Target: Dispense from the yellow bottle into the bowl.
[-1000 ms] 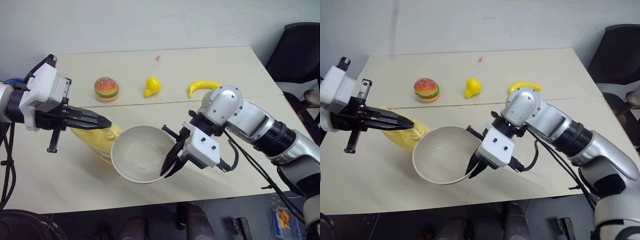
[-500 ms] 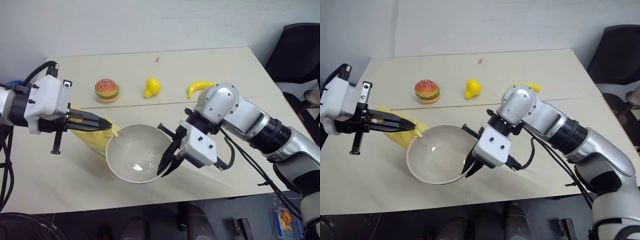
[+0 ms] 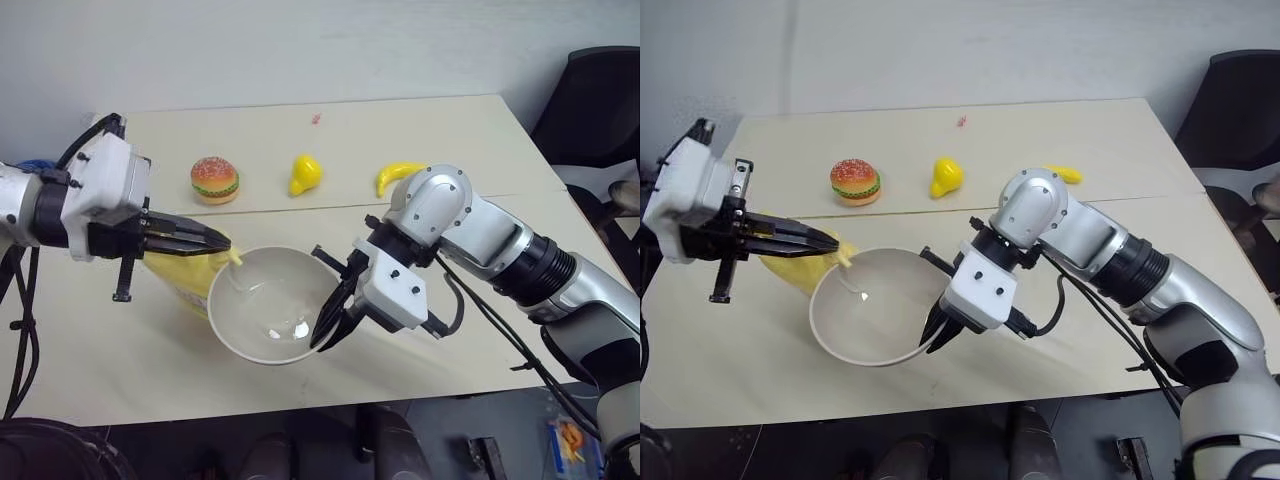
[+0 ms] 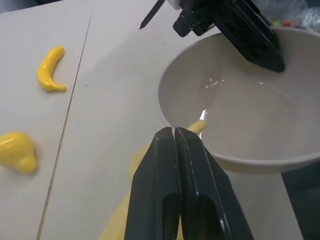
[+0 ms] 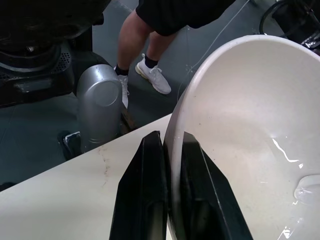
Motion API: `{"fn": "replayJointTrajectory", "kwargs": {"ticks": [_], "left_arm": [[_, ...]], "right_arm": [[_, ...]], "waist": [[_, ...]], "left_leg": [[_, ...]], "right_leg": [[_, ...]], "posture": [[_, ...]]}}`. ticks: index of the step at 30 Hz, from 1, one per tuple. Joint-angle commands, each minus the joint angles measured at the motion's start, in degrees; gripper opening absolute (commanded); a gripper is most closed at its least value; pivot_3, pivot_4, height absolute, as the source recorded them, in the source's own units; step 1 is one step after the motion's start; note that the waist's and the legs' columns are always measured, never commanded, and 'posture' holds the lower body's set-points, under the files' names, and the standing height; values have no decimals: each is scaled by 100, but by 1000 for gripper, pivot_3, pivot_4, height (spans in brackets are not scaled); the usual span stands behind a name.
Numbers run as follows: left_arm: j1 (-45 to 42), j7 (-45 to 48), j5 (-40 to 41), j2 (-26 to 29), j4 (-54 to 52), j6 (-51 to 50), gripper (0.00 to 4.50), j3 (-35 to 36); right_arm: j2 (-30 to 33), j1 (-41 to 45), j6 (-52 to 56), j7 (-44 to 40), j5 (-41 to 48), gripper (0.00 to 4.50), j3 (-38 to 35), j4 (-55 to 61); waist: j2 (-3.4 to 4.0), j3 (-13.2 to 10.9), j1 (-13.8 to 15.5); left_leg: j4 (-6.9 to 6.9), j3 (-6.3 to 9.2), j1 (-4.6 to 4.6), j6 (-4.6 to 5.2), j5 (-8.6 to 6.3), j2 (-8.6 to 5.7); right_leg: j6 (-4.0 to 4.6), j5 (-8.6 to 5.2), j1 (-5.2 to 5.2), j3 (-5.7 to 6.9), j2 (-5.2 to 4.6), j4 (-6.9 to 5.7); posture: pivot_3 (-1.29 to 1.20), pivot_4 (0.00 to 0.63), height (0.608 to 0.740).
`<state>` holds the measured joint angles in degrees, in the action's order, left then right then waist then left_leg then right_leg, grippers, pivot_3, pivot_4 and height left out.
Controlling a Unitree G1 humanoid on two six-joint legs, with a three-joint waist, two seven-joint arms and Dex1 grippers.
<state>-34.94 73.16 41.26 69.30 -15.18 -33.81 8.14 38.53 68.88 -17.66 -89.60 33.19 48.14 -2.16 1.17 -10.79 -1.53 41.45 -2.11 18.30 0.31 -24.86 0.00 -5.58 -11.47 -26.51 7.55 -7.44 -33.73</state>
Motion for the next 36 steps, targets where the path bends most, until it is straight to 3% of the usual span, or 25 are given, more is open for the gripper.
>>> {"fn": "replayJointTrajectory", "kwargs": {"ticks": [1, 5, 11, 20, 27, 32, 36], "left_arm": [[-760, -172, 830, 92, 116, -1049, 55, 281], [-1214, -229, 1285, 320, 227, -1712, 55, 617], [-1184, -260, 1650, 829, 445, -2434, 1859, 1313], [593, -125, 1495, 858, -476, -2809, 4475, 2959], [1294, -316, 1398, 604, -917, -2574, 4475, 3481], [1439, -373, 1245, 544, -841, -2229, 4500, 3375], [1600, -260, 1026, 570, -567, -1962, 4500, 3341]], "right_arm": [[10, 60, -111, -290, 1, 0, -151, 42], [270, -116, -104, -290, -23, 0, -265, 13], [804, -858, 12, -290, -344, 0, -889, -487], [643, -2041, -344, 781, -1840, 0, -2046, -2686], [282, -2390, -813, 1425, -2721, 0, -2452, -3697], [203, -2467, -689, 1150, -2700, 1616, -2693, -3695], [710, -2601, 5, 339, -2178, 3029, -3065, -2950]], "waist": [[-20, -12, -3], [-31, -19, -12], [-45, -26, -7], [-46, -27, -18], [-44, -28, -30], [-44, -28, -28], [-40, -30, -7]], "left_leg": [[1, 3, 6, 0, 0, 1], [0, 5, 17, 0, 0, 1], [0, 6, 21, 0, 0, 1], [-3, -1, 16, -1, -1, 3], [-8, -3, 8, -4, -1, 4], [-9, -5, 3, -6, -1, 4], [-8, -4, 6, -6, -1, 4]], "right_leg": [[0, 0, -5, 3, 1, 2], [-1, 0, -11, 11, -1, 13], [-1, 1, -9, 21, -2, 21], [-1, 0, -6, 13, 0, 20], [0, 0, -4, 8, 0, 18], [0, 0, -3, 3, 0, 17], [0, 0, -2, 5, 0, 19]], "posture": [[0, 150, 740], [0, 150, 740], [0, 150, 740], [0, 150, 740], [0, 150, 740], [0, 150, 740], [0, 150, 740]]}}
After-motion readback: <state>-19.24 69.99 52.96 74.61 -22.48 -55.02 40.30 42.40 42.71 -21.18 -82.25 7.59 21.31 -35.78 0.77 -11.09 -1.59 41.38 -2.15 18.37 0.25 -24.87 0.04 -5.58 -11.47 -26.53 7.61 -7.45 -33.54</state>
